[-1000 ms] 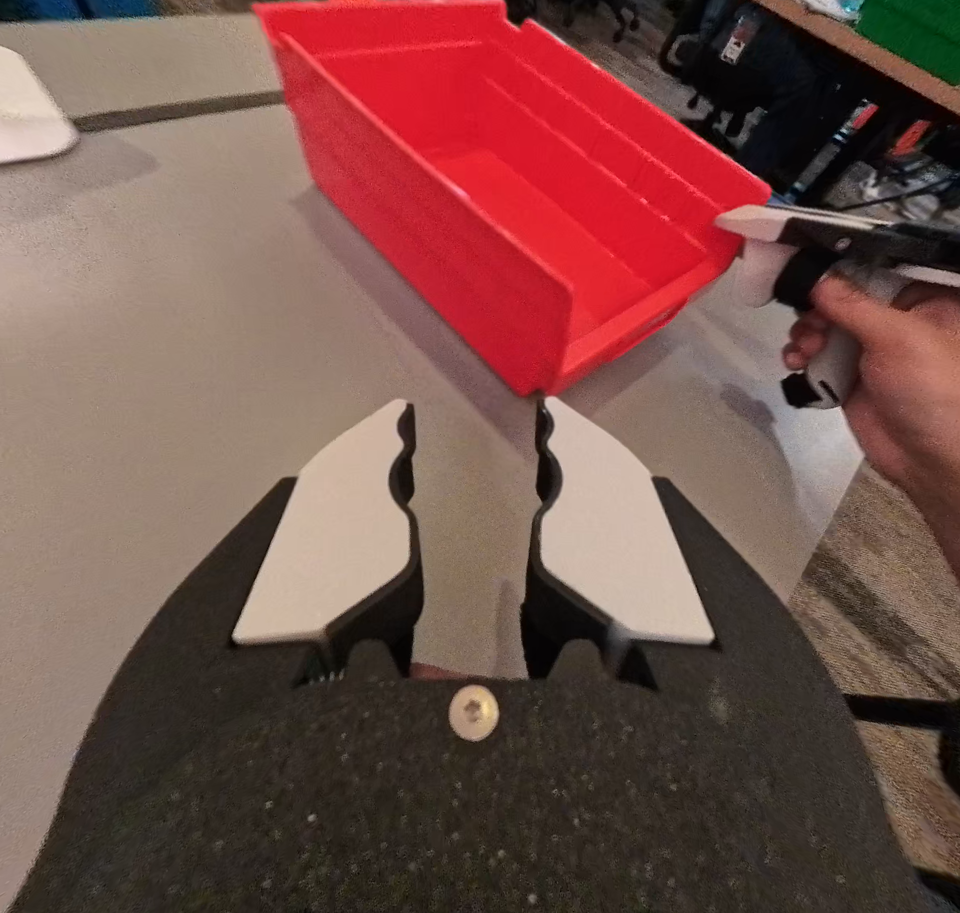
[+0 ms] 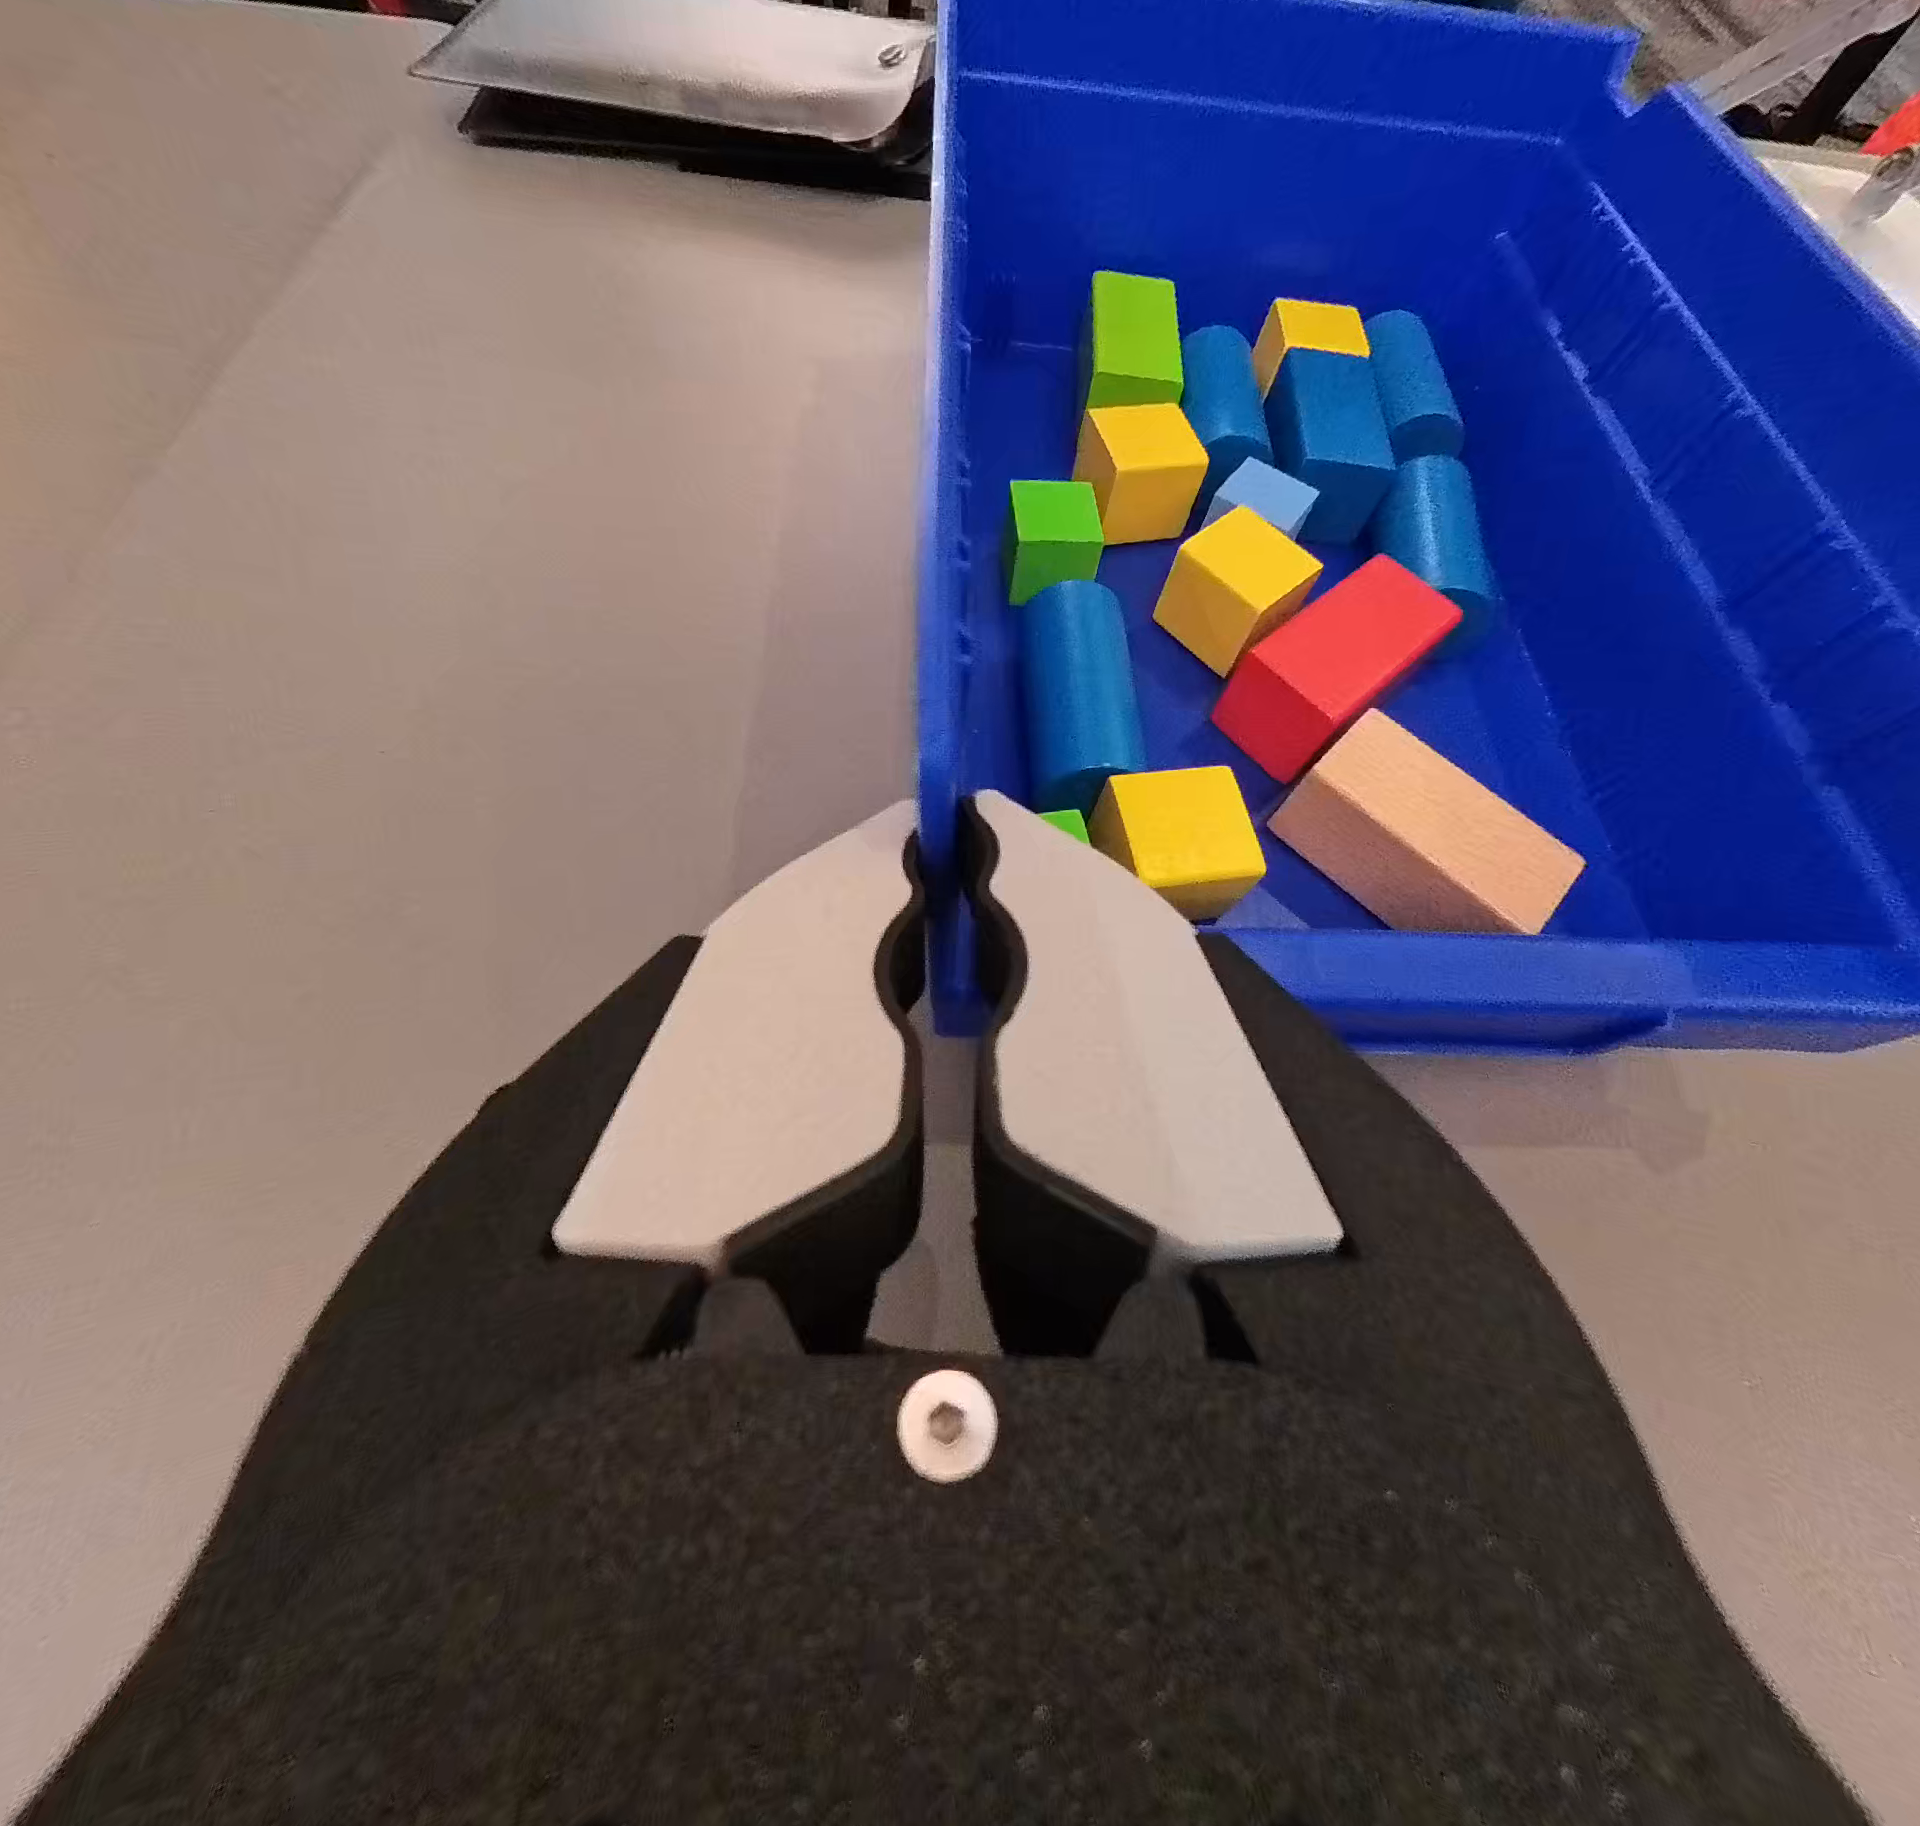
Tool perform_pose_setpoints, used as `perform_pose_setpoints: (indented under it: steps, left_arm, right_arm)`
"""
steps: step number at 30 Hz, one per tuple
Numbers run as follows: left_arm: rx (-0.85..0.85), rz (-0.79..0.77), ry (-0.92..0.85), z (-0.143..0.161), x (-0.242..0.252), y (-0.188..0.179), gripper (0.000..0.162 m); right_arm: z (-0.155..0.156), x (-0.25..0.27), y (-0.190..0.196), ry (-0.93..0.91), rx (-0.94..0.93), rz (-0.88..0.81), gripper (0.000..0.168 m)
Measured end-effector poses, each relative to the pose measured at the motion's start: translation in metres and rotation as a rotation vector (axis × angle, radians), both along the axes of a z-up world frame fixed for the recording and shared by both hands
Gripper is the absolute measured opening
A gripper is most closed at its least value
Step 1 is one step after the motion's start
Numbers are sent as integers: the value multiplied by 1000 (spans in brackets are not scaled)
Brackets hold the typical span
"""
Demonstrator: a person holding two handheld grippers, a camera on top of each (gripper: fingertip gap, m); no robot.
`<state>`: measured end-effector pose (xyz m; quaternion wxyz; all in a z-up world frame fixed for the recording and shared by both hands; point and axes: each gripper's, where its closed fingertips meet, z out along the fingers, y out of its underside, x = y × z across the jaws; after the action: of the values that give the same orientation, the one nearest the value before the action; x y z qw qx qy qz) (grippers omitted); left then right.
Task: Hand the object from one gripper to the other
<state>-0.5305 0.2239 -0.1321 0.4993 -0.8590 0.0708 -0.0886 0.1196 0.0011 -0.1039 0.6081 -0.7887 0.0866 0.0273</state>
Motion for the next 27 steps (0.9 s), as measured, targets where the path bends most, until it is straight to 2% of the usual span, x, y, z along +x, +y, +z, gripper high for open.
perform_pose_setpoints:
  steps: [7, 9, 12, 14, 15, 16, 18, 21, 23, 27]
  left_arm:
    - [-23, 46, -53, 2, -1, -3, 5]
    - [-8, 81, -73, 12, -2, -10, 26]
    - [37, 159, -66, 35, -1, -35, 39]
    - [76, 184, -112, 48, 11, -62, 40]
    - [99, 168, -144, 52, 23, -75, 39]
    - [114, 150, -156, 52, 35, -88, 39]
    - [118, 108, -134, 44, 58, -108, 38]
    - [104, 20, -114, 34, 89, -123, 38]
    - [89, -41, -125, 29, 107, -127, 38]
    - [114, -181, -149, 31, 136, -137, 38]
  right_arm:
    - [-7, 0, 5, -51, -43, 39, 29]
    - [-8, -16, 21, -82, -55, 68, 41]
    - [-14, -31, 48, -154, -94, 51, 45]
    - [-24, -32, 64, -163, -146, 24, 43]
    - [-28, -32, 70, -163, -170, 26, 36]
    - [-33, -30, 74, -169, -202, 19, 21]
    - [-32, -32, 75, -180, -203, 26, 7]
    - [-34, -32, 74, -186, -206, 24, 8]
    - [-32, -32, 71, -172, -200, 30, 18]
    - [-9, -35, 40, -177, -117, 58, 24]
